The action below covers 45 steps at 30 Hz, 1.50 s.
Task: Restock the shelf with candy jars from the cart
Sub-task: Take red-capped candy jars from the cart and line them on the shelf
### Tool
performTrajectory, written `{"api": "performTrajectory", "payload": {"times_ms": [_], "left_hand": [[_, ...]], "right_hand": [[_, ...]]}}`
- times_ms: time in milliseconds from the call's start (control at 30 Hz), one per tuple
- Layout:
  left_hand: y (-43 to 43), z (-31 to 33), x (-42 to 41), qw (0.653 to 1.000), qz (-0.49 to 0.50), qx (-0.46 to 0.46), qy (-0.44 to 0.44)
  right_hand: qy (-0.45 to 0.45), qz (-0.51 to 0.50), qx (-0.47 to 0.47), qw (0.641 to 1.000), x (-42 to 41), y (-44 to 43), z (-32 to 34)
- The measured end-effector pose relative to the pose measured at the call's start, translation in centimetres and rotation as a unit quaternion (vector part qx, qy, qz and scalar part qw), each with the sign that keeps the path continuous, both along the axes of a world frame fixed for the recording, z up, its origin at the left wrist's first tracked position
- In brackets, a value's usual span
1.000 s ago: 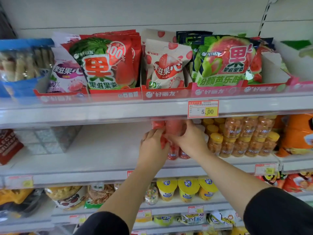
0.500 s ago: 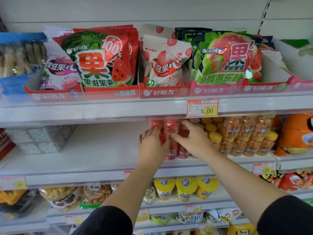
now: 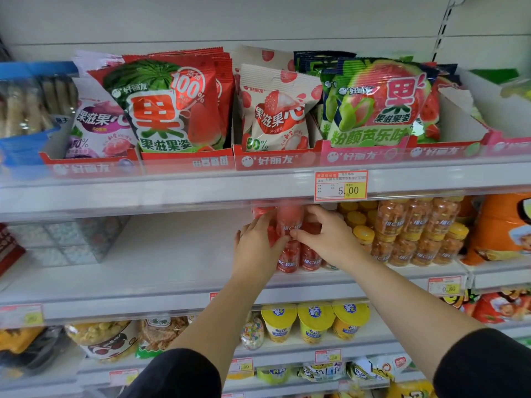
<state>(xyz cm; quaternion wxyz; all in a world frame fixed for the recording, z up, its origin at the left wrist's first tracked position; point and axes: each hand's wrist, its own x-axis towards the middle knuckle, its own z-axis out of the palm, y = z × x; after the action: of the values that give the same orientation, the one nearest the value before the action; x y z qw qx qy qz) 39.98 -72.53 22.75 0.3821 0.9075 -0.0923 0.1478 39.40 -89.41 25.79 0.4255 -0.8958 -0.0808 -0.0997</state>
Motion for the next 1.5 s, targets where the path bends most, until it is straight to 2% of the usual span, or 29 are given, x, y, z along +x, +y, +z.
{"api": "performTrajectory", "payload": {"times_ms": [1000, 1067, 1167, 1267, 1367, 1500], "left_hand": [[0.0, 0.2, -0.4, 1.000, 0.004, 0.013, 0.014], [0.1, 0.6, -1.1, 1.000, 0.006, -0.012, 0.004], [0.4, 1.1, -3.7, 0.994, 0.008, -0.103, -0.026], [0.5, 0.5, -7.4, 0.988, 0.017, -0.152, -0.023], [1.1, -2.5, -11.0, 0.988, 0.016, -0.153, 0.025], [2.5, -8.8, -15.8, 0.984, 0.064, -0.133, 0.103]], "right_hand": [[-0.009, -0.022, -0.004, 1.000, -0.7, -0.2, 0.1], [-0.022, -0.038, -0.011, 0.999, -1.1, -0.3, -0.1], [-0.068, -0.070, -0.004, 0.995, -2.9, -0.8, -1.1], [-0.112, -0.063, 0.006, 0.992, -6.4, -1.2, -2.9], [-0.070, -0.022, -0.013, 0.997, -10.2, -1.9, -6.1], [0.075, 0.039, -0.044, 0.995, -15.0, -3.4, -12.4]]}}
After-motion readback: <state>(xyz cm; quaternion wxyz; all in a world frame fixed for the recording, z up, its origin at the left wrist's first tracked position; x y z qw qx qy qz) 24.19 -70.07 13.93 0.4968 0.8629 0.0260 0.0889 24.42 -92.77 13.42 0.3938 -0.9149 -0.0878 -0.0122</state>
